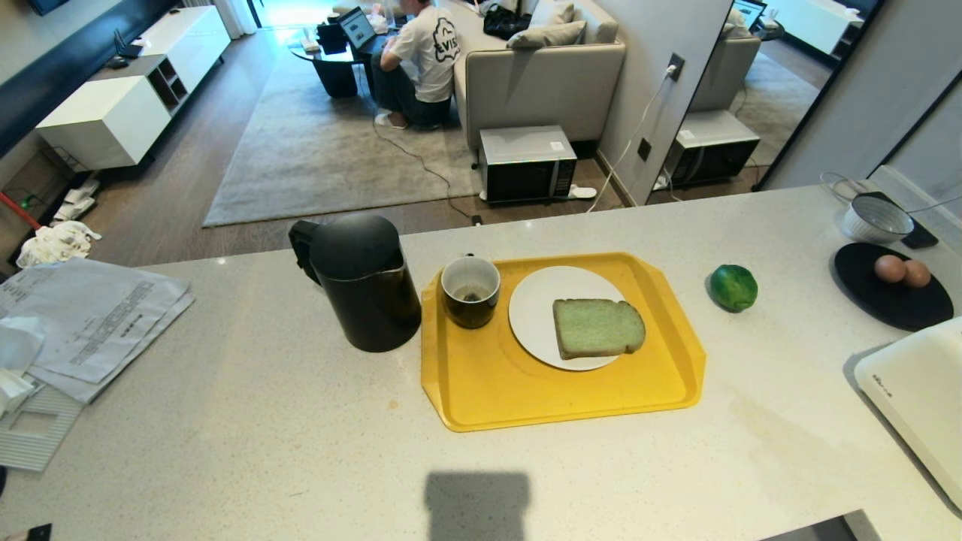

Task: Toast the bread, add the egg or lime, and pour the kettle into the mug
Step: Pick up the egg

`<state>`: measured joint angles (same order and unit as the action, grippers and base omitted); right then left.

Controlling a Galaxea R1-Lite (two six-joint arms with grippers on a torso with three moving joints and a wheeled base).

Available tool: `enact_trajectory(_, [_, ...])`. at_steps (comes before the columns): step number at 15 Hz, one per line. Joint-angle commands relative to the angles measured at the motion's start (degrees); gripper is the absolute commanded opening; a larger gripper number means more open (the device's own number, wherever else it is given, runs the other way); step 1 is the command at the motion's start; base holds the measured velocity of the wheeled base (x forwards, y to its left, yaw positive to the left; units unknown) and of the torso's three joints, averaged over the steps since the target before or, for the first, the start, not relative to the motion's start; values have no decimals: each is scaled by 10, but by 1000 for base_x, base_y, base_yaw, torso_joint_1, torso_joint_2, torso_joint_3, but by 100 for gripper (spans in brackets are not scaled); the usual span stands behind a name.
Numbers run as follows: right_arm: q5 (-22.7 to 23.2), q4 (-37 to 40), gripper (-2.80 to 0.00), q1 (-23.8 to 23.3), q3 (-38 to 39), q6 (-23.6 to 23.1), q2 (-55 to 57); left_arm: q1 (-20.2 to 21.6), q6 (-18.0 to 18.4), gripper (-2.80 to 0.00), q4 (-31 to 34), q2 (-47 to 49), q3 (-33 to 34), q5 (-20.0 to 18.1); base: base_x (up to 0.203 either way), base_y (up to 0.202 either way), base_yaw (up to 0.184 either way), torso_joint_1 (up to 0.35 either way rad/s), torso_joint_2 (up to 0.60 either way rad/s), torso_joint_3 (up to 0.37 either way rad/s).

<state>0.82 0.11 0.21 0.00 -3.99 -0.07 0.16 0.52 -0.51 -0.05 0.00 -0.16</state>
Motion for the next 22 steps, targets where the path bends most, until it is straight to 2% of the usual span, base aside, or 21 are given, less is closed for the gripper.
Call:
enact_trajectory(1, [2,0,-280,0,0,-1,1,0,0,-280,0,0,0,0,0,0,0,0,0,0])
enact_trajectory(7, [0,0,-280,1,1,1,1,0,0,-280,0,0,0,0,-1,0,-14,0,1,0])
enact_trajectory(15, [2,0,-280,1,1,-4,1,0,0,-280,0,0,0,0,1,9,-174,2,4,2])
enact_trajectory(18, [2,0,-280,0,1,-4,1,0,0,-280,0,0,0,0,0,0,0,0,0,0])
enact_trajectory(22, [2,0,-280,0,1,-4,1,0,0,-280,0,0,0,0,-2,-7,145,2,4,3])
